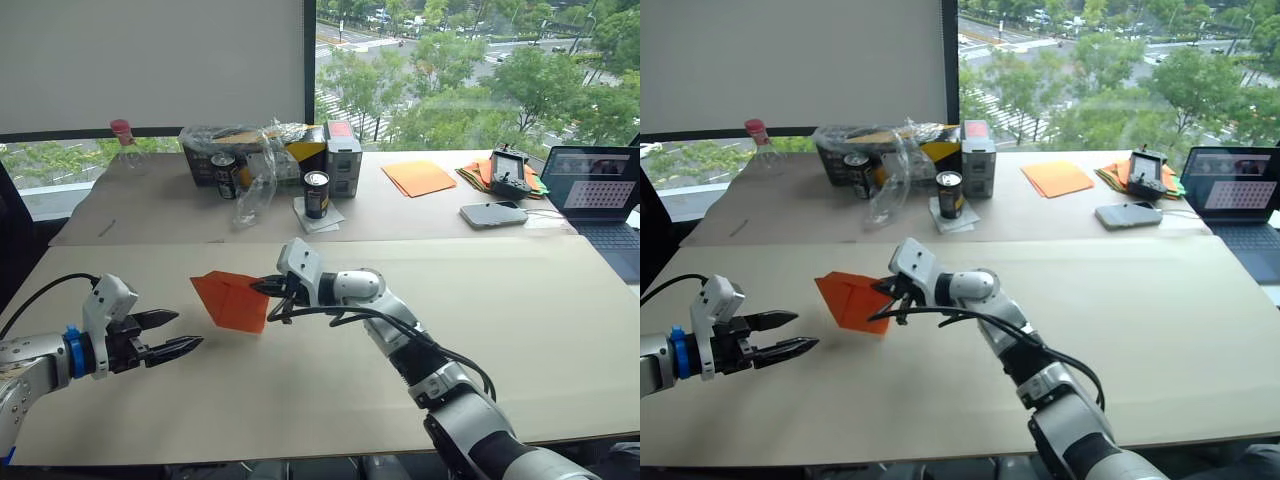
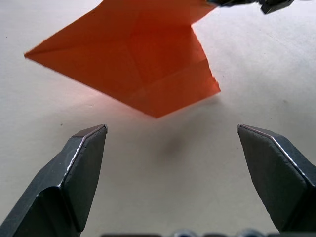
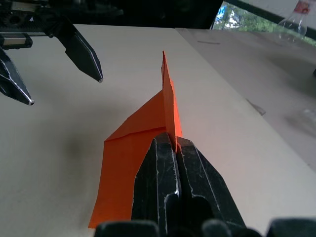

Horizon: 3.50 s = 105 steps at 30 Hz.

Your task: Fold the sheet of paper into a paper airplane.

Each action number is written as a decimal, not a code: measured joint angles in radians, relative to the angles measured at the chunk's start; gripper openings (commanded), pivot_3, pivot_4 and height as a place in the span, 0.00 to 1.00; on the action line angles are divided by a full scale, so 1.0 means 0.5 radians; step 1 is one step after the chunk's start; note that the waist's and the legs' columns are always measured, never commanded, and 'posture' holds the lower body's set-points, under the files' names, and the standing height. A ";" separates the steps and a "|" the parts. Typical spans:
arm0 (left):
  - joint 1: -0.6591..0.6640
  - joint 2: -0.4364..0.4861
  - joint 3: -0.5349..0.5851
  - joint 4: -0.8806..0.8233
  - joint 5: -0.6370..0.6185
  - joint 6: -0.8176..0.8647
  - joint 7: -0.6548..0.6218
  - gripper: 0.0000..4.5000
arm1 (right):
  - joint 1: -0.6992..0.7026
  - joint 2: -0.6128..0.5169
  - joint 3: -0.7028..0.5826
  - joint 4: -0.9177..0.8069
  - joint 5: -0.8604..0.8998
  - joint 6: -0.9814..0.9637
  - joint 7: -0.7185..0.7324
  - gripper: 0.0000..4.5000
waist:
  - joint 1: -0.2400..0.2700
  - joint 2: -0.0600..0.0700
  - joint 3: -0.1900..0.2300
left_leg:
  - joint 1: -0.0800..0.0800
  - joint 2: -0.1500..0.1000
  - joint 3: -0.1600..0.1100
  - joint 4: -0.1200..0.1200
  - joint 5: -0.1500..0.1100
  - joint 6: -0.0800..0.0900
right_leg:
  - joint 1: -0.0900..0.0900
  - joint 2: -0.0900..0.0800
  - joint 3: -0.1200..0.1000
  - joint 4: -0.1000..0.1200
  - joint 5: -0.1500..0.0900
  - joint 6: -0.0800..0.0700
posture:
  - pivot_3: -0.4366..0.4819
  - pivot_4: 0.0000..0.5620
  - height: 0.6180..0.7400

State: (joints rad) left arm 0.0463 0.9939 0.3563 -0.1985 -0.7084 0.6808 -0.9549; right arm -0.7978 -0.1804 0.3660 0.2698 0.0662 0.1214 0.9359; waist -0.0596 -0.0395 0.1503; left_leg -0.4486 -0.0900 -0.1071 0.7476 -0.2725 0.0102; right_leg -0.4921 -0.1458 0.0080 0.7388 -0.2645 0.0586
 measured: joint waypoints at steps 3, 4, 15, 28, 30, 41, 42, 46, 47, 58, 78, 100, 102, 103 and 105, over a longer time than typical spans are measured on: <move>-0.077 -0.041 -0.046 0.030 0.000 0.011 -0.024 1.00 | 0.107 -0.271 -0.033 -0.185 0.052 -0.019 0.217 0.00 | 0.004 0.000 0.000 | 0.004 0.000 0.001 -0.002 -0.001 0.001 | 0.007 0.000 0.000 -0.002 0.000 0.000 | 0.48 0.27 0.43; -0.103 -0.058 -0.063 0.032 -0.002 0.025 -0.034 1.00 | 0.139 -0.333 -0.037 -0.214 0.057 -0.043 0.275 0.00 | 0.004 0.000 0.000 | 0.003 0.001 0.001 -0.002 -0.001 0.001 | 0.006 0.000 0.000 -0.002 0.000 0.000 | 0.48 0.27 0.43; -0.554 -0.278 -0.413 0.037 0.016 0.034 -0.131 1.00 | 0.391 -0.675 -0.007 -0.280 -0.148 -0.626 0.440 0.00 | 0.012 0.000 0.000 | 0.002 0.001 0.005 -0.001 0.000 0.001 | 0.006 -0.001 0.003 -0.001 0.000 0.000 | 0.48 0.27 0.43; -1.105 -0.506 -0.977 0.495 0.451 -0.269 -0.412 0.84 | 0.616 -0.808 0.064 -0.253 -0.406 -1.145 0.289 0.00 | 0.043 -0.001 -0.001 | 0.002 0.000 0.007 0.004 0.000 0.002 | 0.008 -0.001 0.003 -0.001 0.001 0.001 | 0.48 0.27 0.43; -1.169 -0.555 -1.046 0.591 0.532 -0.377 -0.487 0.70 | 0.619 -0.817 0.064 -0.242 -0.402 -1.158 0.290 0.00 | 0.040 -0.001 -0.001 | 0.001 0.000 0.007 0.004 0.000 0.002 | 0.008 -0.001 0.003 0.000 0.001 0.001 | 0.48 0.27 0.43; -1.329 -0.711 -1.198 0.973 0.803 -0.883 -0.836 0.01 | 0.632 -0.870 0.061 -0.214 -0.282 -1.246 0.387 0.00 | 0.039 -0.001 -0.001 | -0.001 -0.001 0.007 0.007 -0.001 0.004 | 0.008 -0.001 0.002 0.000 0.001 0.002 | 0.48 0.27 0.43; -1.344 -0.723 -1.208 1.015 0.836 -0.930 -0.850 0.01 | 0.608 -0.871 0.065 -0.193 -0.284 -1.272 0.398 0.00 | 0.038 -0.001 -0.001 | -0.001 -0.001 0.007 0.007 -0.001 0.004 | 0.008 -0.001 0.002 0.000 0.001 0.002 | 0.48 0.27 0.43; -1.403 -0.807 -1.247 1.173 0.930 -1.035 -0.880 0.01 | 0.520 -0.871 0.100 -0.079 -0.286 -1.397 0.451 0.00 | 0.035 -0.001 -0.001 | -0.002 -0.001 0.007 0.007 -0.001 0.004 | 0.007 -0.001 0.002 0.000 0.001 0.002 | 0.48 0.27 0.43; -1.420 -0.827 -1.260 1.201 0.953 -1.069 -0.886 0.01 | 0.499 -0.868 0.110 -0.051 -0.286 -1.425 0.466 0.00 | 0.035 -0.001 -0.001 | -0.002 -0.001 0.007 0.008 -0.001 0.004 | 0.007 -0.001 0.002 0.000 0.001 0.002 | 0.48 0.27 0.43; -1.426 -0.908 -1.312 1.333 1.119 -1.258 -0.942 0.01 | 0.337 -0.825 0.133 0.207 -0.306 -1.638 0.497 0.00 | 0.033 -0.001 -0.001 | -0.004 -0.001 0.007 0.010 -0.001 0.004 | 0.005 -0.001 0.002 0.002 0.001 0.003 | 0.48 0.27 0.43; -1.417 -0.987 -1.249 1.462 1.117 -1.319 -0.907 0.00 | 0.944 -0.877 -0.234 -0.553 0.212 -0.474 0.243 0.73 | 0.052 -0.001 -0.002 | -0.007 -0.003 0.006 0.035 -0.006 0.011 | 0.006 -0.003 0.003 0.021 -0.004 0.010 | 0.48 0.27 0.43; -1.422 -1.003 -1.250 1.479 1.124 -1.354 -0.910 0.00 | 0.964 -0.878 -0.204 -0.597 0.170 -0.359 0.352 0.16 | 0.064 -0.001 -0.002 | -0.007 -0.003 0.007 0.035 -0.006 0.011 | 0.007 -0.003 0.003 0.020 -0.004 0.010 | 0.48 0.27 0.43; -1.422 -1.002 -1.250 1.479 1.124 -1.355 -0.910 0.00 | 0.964 -0.876 -0.203 -0.594 0.164 -0.368 0.359 0.16 | 0.065 -0.001 -0.002 | -0.007 -0.003 0.006 0.035 -0.006 0.011 | 0.007 -0.003 0.003 0.020 -0.004 0.010 | 0.48 0.27 0.43; -1.422 -1.002 -1.250 1.479 1.124 -1.356 -0.910 0.00 | 0.964 -0.875 -0.203 -0.595 0.164 -0.369 0.365 0.16 | 0.066 -0.001 -0.002 | -0.007 -0.003 0.006 0.035 -0.006 0.011 | 0.007 -0.003 0.003 0.020 -0.004 0.010 | 0.48 0.27 0.43; -1.421 -1.002 -1.250 1.479 1.124 -1.358 -0.910 0.00 | 0.964 -0.875 -0.203 -0.599 0.164 -0.370 0.377 0.16 | 0.068 -0.001 -0.002 | -0.007 -0.003 0.007 0.035 -0.006 0.011 | 0.007 -0.003 0.003 0.020 -0.004 0.010 | 0.48 0.27 0.43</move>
State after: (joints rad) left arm -0.6642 0.4930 -0.2685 0.5411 -0.1462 0.0019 -1.4100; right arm -0.3157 -0.6180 0.2646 -0.0294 0.1483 -0.0638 1.1244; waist -0.0257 -0.0400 0.1495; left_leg -0.4523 -0.0915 -0.1038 0.7653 -0.2754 0.0156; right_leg -0.4885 -0.1475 0.0094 0.7487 -0.2665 0.0636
